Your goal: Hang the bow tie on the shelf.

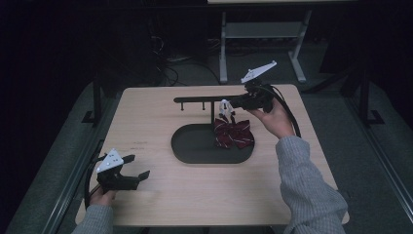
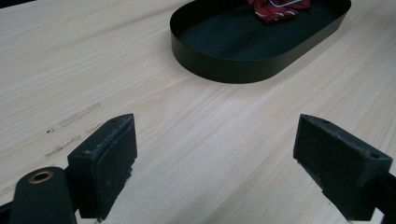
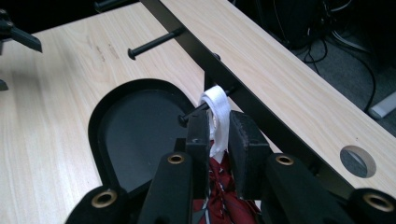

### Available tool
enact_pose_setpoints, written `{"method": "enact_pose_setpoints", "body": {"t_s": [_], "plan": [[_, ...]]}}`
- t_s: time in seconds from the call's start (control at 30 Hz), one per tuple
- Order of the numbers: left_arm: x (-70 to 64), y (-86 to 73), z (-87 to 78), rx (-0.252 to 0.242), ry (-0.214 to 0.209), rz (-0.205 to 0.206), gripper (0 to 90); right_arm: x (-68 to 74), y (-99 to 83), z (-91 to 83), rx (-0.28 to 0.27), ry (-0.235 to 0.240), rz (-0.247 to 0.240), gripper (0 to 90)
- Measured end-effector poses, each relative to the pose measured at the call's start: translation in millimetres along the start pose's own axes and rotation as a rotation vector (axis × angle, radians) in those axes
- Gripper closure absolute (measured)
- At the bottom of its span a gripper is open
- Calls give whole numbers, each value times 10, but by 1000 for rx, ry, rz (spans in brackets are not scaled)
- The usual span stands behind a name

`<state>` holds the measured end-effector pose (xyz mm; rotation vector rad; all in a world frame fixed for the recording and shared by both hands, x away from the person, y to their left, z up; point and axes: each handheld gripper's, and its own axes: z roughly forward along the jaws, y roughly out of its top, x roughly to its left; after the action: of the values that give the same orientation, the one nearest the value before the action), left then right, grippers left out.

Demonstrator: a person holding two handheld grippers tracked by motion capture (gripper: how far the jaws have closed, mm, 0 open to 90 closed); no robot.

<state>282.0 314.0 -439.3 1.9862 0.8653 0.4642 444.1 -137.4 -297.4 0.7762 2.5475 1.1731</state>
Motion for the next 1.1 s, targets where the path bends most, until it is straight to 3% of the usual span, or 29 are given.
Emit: {"method": "enact_pose_setpoints", "body": {"t_s": [1.1], "plan": [[-8,-1,-9,3,1,1,130,70,-213,-146,-20,49,31,643]]}}
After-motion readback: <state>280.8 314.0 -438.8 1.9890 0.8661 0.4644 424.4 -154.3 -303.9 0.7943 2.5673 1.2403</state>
